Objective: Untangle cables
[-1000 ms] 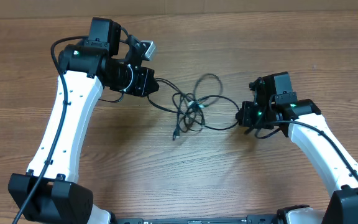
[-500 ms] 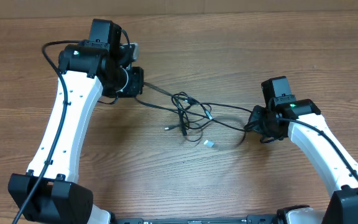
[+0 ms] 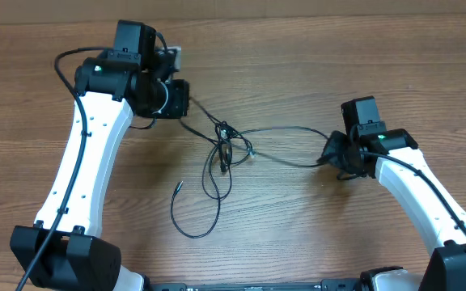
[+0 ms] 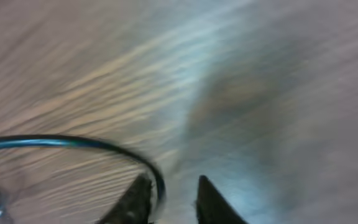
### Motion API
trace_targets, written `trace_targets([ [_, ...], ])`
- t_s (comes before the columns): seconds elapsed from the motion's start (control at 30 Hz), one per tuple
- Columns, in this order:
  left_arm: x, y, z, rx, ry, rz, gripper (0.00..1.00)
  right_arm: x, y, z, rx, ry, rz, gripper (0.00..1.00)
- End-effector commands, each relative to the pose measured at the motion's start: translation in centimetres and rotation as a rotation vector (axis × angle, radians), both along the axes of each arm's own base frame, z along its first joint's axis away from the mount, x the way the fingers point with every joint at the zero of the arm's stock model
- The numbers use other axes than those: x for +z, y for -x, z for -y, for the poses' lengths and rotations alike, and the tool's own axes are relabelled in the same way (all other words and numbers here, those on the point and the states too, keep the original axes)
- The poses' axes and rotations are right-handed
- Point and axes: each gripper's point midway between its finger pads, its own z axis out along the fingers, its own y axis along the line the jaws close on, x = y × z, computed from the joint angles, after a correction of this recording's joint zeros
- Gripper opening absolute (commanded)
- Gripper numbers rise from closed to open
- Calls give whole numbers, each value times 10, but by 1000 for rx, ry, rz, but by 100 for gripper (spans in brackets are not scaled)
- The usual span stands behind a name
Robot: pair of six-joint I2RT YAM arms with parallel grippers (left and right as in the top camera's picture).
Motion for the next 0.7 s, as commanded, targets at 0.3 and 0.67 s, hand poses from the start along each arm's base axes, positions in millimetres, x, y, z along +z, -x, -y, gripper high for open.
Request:
trace_targets([
  [0.3, 82, 59, 76, -606, 526, 238, 4, 77, 9, -126, 741, -643, 301, 52],
  [0.67, 98, 88, 102, -790, 628, 316, 4, 98, 8, -139, 804, -743, 376, 65],
])
